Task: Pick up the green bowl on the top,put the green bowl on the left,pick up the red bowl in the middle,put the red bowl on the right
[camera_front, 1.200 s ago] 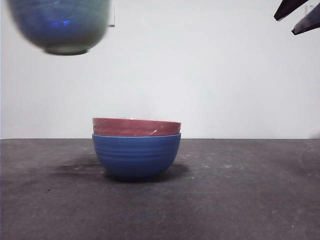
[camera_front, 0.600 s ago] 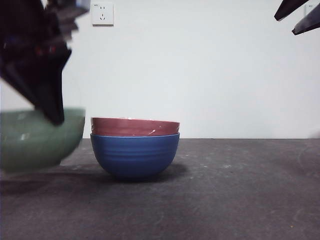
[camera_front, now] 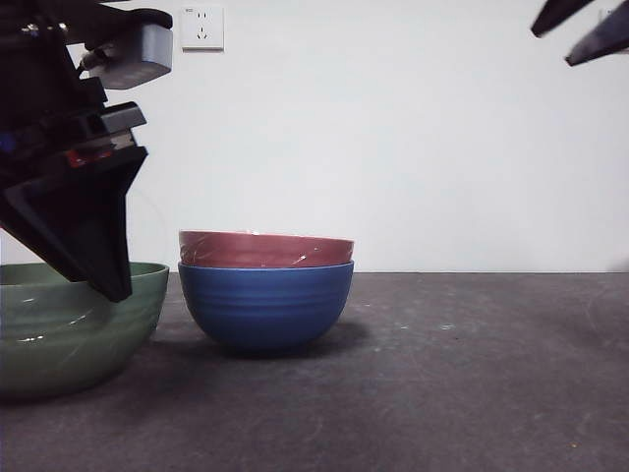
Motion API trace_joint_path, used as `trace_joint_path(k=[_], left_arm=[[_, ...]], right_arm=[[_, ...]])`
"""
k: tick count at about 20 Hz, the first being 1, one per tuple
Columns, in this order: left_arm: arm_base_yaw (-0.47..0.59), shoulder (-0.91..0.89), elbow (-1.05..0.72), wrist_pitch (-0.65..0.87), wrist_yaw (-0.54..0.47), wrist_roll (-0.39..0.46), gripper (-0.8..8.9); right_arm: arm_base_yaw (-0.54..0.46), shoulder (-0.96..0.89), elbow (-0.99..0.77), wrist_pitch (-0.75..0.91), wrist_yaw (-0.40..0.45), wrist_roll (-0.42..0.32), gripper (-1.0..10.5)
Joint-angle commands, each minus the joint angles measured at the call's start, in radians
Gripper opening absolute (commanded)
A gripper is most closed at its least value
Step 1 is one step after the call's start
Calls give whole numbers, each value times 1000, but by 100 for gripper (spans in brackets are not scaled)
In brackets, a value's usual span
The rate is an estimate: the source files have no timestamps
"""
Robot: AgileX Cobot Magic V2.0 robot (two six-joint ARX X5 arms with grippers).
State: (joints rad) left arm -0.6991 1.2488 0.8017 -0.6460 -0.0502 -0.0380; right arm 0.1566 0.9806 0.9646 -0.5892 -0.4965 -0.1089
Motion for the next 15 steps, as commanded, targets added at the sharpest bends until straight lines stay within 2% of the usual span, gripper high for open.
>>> trace_joint_path(k=[1, 5, 8, 10, 13, 15], left_arm=[[-2, -26, 26, -30, 9, -44, 346], [3, -156, 117, -89, 47, -45, 346], [57, -270, 159, -143, 56, -44, 346], [142, -338, 163, -201, 55, -36, 346], [326, -428, 163, -301, 59, 12, 346], [442, -475, 163, -343, 100, 40, 346]], right_arm=[[63, 13, 19, 37, 2, 6, 252], [233, 153, 169, -14, 12, -3, 252], [368, 319, 334, -113, 102, -71, 252], [452, 441, 448, -183, 143, -96, 252], [551, 613, 603, -276, 200, -137, 251], [600, 706, 663, -287, 217, -154, 249]])
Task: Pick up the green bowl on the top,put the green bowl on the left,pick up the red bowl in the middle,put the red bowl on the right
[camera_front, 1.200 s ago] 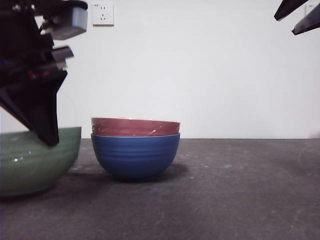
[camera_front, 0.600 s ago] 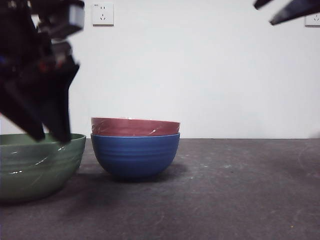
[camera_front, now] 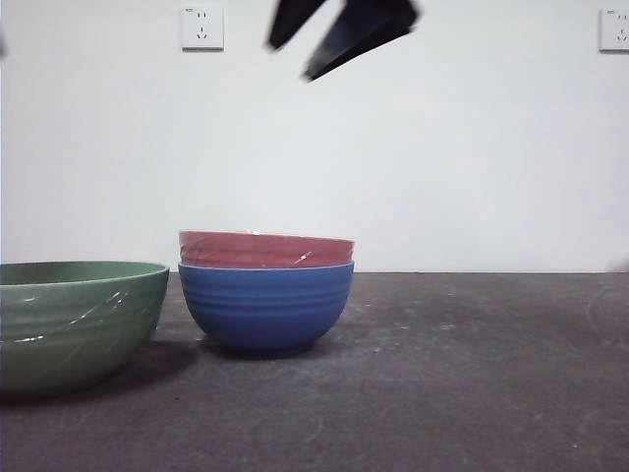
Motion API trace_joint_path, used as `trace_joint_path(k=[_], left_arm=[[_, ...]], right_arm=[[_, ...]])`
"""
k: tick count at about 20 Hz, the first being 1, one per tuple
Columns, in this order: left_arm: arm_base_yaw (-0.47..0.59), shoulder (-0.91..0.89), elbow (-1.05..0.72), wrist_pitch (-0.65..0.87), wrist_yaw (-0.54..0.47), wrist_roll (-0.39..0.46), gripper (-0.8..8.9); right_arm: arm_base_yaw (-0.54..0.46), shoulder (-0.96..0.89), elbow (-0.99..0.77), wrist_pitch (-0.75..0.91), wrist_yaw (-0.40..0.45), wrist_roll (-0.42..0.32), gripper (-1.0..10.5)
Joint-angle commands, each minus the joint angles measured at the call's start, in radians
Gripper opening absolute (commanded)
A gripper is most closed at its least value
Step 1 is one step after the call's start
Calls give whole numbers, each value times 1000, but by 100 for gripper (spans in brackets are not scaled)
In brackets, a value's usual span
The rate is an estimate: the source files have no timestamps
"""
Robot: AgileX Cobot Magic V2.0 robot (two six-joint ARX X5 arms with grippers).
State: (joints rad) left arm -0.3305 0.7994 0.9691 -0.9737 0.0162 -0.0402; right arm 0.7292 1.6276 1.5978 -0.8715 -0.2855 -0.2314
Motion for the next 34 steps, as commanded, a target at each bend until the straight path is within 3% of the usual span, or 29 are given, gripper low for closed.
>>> trace_joint_path(k=[1, 6, 10, 16, 20, 30, 34], left_arm=[[125, -50, -5, -25, 68, 53, 346], [209, -82, -5, -72, 94, 90, 346], [209, -82, -5, -76, 94, 93, 346], [209, -82, -5, -75, 93, 95, 346], [209, -82, -5, -76, 93, 95, 346], [208, -82, -5, -49, 94, 96, 346], [208, -82, -5, -40, 94, 96, 346]], right_arm=[[51, 102, 45, -3, 7, -32, 248], [111, 252, 48, 34, 85, -60, 248], [109, 321, 48, 38, 82, -64, 181], [101, 368, 48, 34, 76, -66, 168], [104, 372, 48, 30, 78, -68, -6], [108, 276, 50, 34, 89, -82, -12], [108, 206, 50, 32, 192, -82, -12]])
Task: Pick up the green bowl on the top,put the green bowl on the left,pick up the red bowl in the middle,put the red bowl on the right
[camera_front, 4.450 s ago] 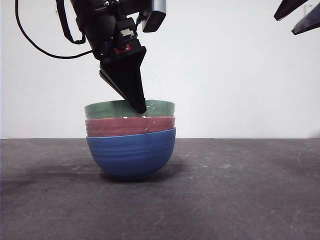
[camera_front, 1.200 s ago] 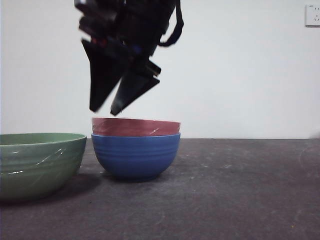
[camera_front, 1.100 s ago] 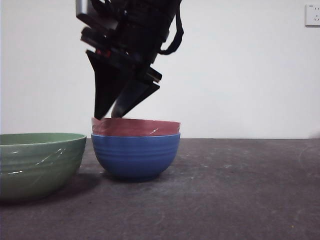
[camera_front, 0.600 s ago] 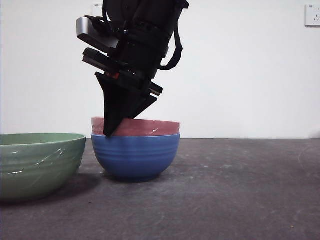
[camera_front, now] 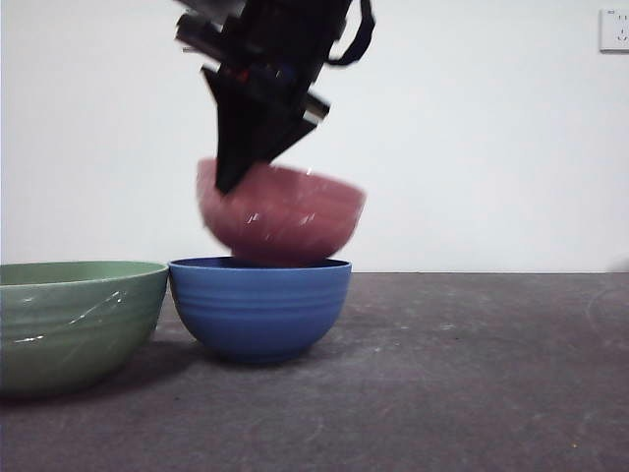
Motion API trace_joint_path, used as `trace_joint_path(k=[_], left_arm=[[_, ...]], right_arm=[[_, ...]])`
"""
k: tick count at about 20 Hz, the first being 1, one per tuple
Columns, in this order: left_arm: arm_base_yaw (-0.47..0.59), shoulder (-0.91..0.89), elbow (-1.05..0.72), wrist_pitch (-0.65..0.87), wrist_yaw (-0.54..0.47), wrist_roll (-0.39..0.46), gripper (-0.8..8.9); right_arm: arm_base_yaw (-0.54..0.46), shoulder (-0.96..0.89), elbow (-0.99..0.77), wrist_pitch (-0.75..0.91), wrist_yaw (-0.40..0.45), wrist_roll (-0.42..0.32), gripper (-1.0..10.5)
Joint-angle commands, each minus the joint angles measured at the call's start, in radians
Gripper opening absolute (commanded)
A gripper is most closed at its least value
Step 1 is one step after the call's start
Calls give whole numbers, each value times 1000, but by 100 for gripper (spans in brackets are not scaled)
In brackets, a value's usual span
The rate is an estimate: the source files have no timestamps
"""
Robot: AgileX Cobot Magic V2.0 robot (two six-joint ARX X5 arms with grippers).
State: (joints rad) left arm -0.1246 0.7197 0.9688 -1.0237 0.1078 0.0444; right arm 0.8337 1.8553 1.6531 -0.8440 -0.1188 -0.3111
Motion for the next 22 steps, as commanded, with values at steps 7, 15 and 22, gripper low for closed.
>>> trace_joint_path(k=[7, 15, 22], left_arm=[[2, -2, -4, 39, 2, 11, 346], [2, -2, -4, 67, 2, 8, 346], [2, -2, -4, 65, 2, 3, 345]], right_arm=[[-53, -188, -11, -225, 360, 184, -13], [-112, -274, -341, -109, 452, 357, -12], [-112, -271, -571, 209, 208, 379, -12]])
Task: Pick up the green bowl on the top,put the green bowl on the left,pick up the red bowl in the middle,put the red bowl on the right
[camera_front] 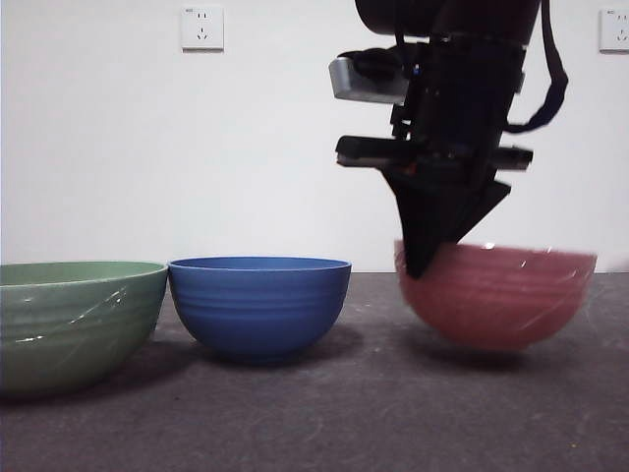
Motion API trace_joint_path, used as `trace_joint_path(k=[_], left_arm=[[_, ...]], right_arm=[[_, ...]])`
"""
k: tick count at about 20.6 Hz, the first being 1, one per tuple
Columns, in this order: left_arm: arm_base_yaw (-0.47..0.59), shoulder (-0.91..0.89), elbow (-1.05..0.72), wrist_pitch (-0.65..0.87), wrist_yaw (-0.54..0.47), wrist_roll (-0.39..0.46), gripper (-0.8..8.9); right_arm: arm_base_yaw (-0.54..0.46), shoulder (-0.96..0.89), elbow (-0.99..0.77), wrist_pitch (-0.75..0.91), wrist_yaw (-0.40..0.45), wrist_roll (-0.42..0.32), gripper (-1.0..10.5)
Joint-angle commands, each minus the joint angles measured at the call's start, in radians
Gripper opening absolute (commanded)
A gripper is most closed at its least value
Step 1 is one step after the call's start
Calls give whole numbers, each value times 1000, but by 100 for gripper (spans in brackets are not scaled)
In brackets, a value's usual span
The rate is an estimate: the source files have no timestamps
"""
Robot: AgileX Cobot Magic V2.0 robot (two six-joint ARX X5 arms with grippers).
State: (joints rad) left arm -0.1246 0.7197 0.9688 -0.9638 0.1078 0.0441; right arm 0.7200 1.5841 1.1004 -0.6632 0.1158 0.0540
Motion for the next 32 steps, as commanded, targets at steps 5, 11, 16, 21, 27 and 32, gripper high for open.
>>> trace_joint_path(k=[5, 11, 16, 21, 27, 32], left_arm=[[2, -2, -4, 17, 5, 1, 345], [2, -2, -4, 117, 23, -44, 345], [1, -2, -4, 247, 111, -45, 3], [2, -3, -21, 313, 100, -47, -8], [1, -85, -162, 412, 100, -48, -8], [1, -112, -189, 391, 104, -51, -3]], right_arm=[[2, 2, -23, 34, -39, 17, 242], [-16, -165, -23, 150, -13, -45, 248], [-173, -464, -23, 236, 13, -117, 20], [-409, -719, -129, 273, -90, -123, -16], [-471, -964, -394, 408, -89, -123, -16], [-471, -991, -427, 396, -84, -79, -8]])
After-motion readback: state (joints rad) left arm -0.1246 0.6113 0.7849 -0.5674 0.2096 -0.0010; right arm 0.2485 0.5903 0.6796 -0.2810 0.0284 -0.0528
